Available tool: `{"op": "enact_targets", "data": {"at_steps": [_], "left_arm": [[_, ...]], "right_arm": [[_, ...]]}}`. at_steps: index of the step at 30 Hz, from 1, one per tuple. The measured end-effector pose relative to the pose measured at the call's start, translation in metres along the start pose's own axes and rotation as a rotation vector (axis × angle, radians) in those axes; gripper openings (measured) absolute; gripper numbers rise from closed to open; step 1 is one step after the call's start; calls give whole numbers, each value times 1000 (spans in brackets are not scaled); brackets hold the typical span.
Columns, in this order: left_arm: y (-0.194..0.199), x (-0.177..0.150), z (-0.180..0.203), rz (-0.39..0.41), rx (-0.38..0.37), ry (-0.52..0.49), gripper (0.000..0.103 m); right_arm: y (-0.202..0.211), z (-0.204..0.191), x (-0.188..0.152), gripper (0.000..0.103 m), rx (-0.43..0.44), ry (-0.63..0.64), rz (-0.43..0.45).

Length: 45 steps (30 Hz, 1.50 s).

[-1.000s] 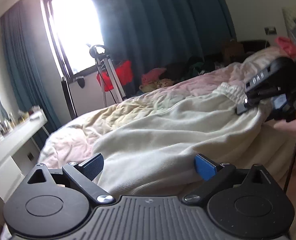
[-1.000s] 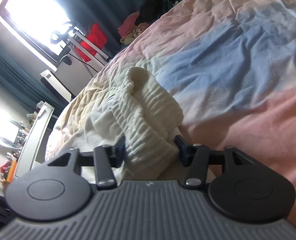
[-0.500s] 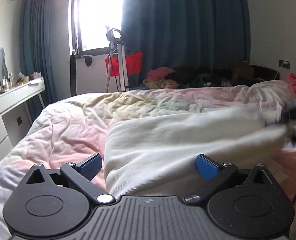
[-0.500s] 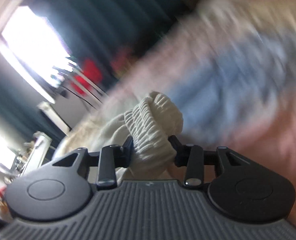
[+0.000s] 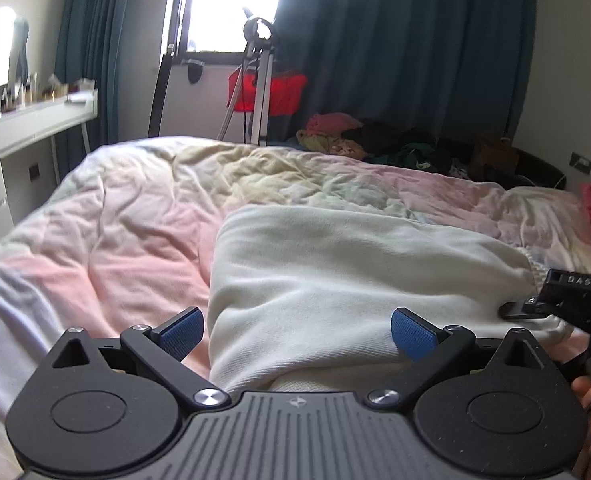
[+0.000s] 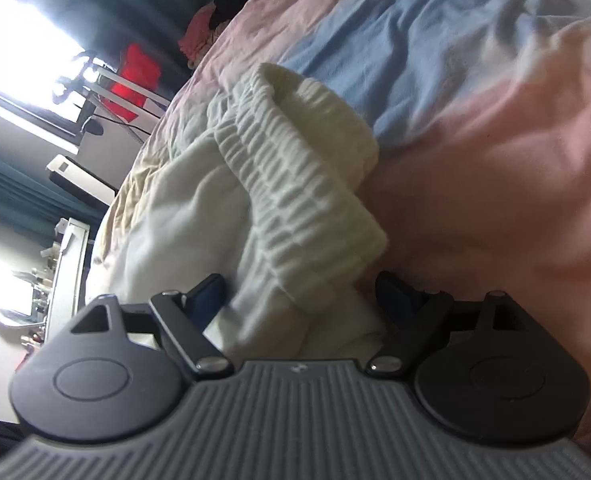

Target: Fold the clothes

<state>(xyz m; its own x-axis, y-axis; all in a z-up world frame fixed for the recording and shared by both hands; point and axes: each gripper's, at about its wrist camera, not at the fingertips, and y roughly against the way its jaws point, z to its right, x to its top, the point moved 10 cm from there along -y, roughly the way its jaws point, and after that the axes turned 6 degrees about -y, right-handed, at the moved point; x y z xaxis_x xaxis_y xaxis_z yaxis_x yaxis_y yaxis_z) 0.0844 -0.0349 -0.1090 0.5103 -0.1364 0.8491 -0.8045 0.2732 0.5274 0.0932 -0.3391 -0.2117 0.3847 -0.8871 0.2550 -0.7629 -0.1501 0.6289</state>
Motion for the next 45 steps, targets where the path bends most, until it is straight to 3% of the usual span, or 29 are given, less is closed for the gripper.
{"op": "enact_targets", "data": {"at_steps": [4,12,16,19,20,22,24,27,29,32,38,42,45], "left_arm": [[-3,-3,-4,-27,-7,41,101],[-8,-8,-20,-70,-63,200,101],[-12,-12,-38,-94,-131,366,101],[-17,-17,-57,-106,-170,513,101],[-20,-20,-63,-111,-179,558,101],[-24,-25,-72,-124,-194,636,101],[-28,-28,-75,-136,-215,683,101],[-31,-29,-70,-153,-272,733,100],[-31,-28,-64,-152,-299,727,101],[-34,-31,-57,-163,-277,679,101],[-46,-42,-54,-194,-276,691,100],[-48,-41,-50,-186,-303,697,92],[-46,-41,-49,-180,-282,666,80]], "right_arm": [[-4,0,-4,87,38,-15,-7],[16,-46,-12,87,288,26,32],[5,-37,-9,86,235,-12,18],[-3,-26,-10,77,147,-10,7],[-4,-25,-10,70,123,7,13],[1,-29,-11,62,106,48,36],[7,-35,-12,45,97,96,65],[17,-42,-10,33,112,139,100],[22,-45,-10,31,122,159,116],[25,-50,-9,30,126,181,130],[27,-58,-9,28,130,225,157],[27,-56,-8,28,129,221,155],[21,-51,-6,28,127,190,136]]}}
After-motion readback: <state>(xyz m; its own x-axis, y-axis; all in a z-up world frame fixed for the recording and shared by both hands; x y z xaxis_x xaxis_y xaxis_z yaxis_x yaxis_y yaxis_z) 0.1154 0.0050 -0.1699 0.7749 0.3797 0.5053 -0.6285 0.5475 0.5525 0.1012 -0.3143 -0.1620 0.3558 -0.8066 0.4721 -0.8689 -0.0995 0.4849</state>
